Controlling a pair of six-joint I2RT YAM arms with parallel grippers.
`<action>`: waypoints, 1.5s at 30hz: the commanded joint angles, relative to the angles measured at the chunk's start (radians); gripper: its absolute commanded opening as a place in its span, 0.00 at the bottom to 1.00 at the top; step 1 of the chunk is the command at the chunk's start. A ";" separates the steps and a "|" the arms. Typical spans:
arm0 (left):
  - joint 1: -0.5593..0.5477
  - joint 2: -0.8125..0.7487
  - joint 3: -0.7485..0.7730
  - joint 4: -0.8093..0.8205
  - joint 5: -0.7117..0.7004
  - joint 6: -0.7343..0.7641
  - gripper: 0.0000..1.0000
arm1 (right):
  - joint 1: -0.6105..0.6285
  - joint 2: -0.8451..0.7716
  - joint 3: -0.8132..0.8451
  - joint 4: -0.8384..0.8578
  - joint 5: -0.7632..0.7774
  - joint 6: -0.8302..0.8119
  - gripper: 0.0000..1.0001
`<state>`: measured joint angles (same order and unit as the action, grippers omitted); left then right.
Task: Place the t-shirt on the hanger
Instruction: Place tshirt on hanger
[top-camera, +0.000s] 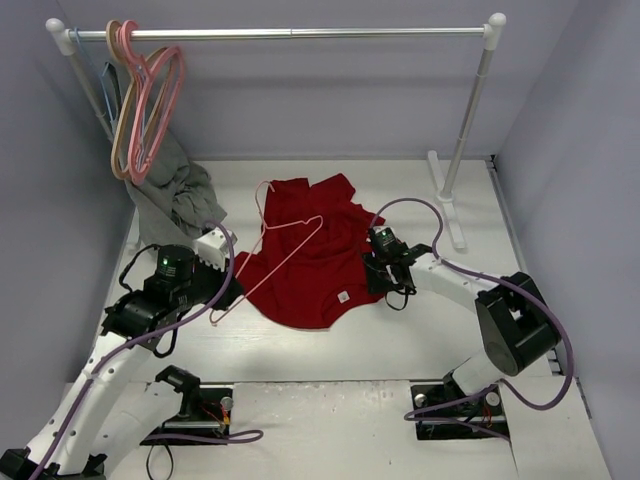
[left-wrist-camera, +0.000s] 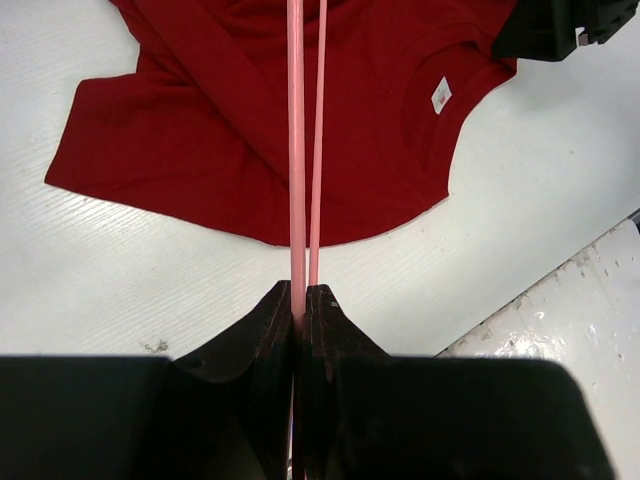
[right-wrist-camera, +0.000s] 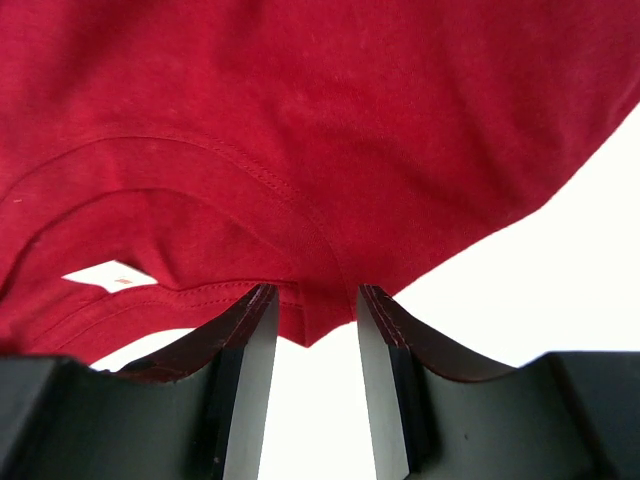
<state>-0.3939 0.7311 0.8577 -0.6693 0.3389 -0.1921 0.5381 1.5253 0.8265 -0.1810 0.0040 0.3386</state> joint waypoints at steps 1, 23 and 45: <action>-0.008 0.001 0.049 0.056 0.026 0.013 0.00 | 0.010 0.021 0.029 -0.003 0.021 0.023 0.37; -0.020 0.016 0.061 0.047 0.052 0.028 0.00 | 0.033 0.055 0.074 -0.049 0.063 0.034 0.21; -0.071 -0.009 0.006 0.037 0.195 0.043 0.00 | 0.013 -0.033 0.181 -0.092 0.090 -0.044 0.00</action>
<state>-0.4500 0.7338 0.8558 -0.6750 0.4862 -0.1738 0.5610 1.5360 0.9516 -0.2588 0.0719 0.3229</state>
